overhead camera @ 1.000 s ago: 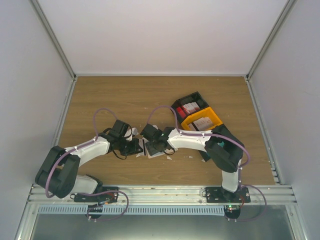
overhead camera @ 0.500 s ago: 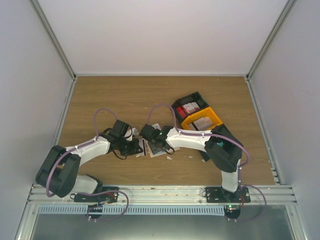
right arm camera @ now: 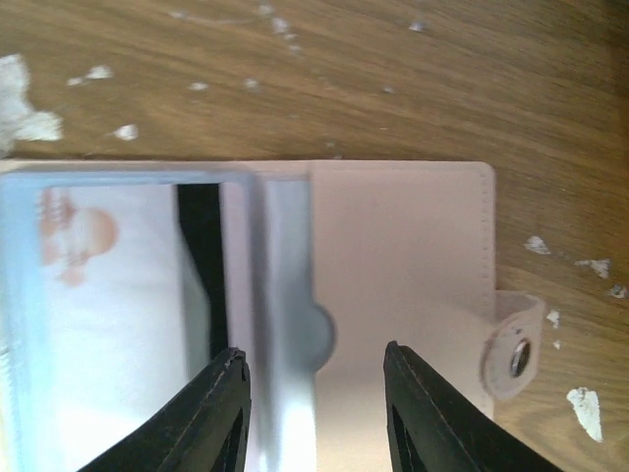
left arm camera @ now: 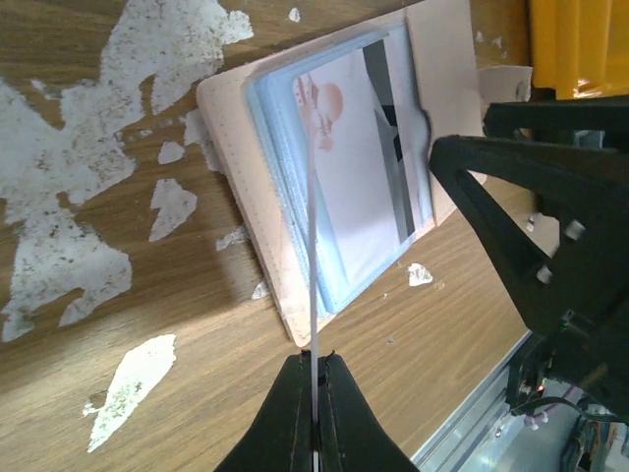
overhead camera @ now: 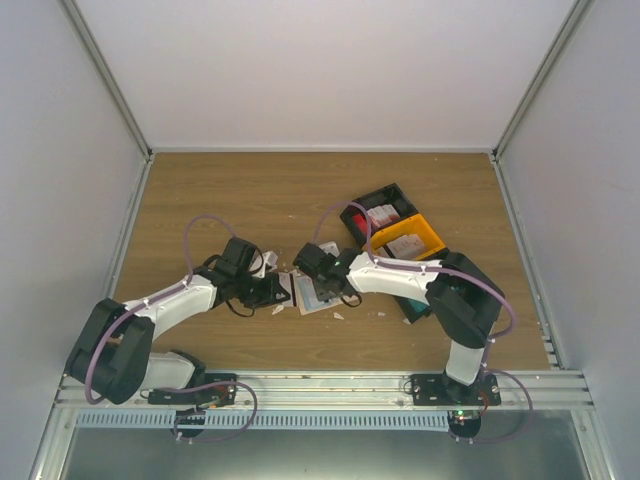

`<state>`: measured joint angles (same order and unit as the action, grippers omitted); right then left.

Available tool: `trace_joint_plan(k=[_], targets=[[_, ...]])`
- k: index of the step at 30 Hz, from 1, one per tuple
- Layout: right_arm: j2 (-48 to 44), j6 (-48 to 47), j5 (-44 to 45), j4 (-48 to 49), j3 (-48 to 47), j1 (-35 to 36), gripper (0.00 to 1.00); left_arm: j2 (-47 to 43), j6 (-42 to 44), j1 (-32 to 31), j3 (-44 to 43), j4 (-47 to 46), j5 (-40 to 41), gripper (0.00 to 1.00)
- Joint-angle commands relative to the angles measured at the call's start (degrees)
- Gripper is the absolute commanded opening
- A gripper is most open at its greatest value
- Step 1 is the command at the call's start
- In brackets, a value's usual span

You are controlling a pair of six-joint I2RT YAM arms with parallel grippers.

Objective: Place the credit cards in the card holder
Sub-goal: Insert the credit card into the card holder.

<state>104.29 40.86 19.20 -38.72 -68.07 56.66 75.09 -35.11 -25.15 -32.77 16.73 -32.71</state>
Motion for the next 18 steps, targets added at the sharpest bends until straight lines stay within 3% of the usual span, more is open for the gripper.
trace_joint_plan(k=[1, 13, 18], targets=[[0.05, 0.64, 0.46, 1.20, 1.88, -1.80, 0.38, 0.06, -0.86, -0.37, 0.13, -3.83, -2.61, 0.00], [0.80, -6.97, -8.13, 5.57, 1.32, -0.56, 0.38, 4.62, -1.76, -0.66, 0.60, -3.91, 1.15, 0.00], [-0.32, -4.42, -5.71, 3.48, 1.45, -0.59, 0.38, 4.69, -1.32, -0.64, 0.63, -3.40, 2.51, 0.00]])
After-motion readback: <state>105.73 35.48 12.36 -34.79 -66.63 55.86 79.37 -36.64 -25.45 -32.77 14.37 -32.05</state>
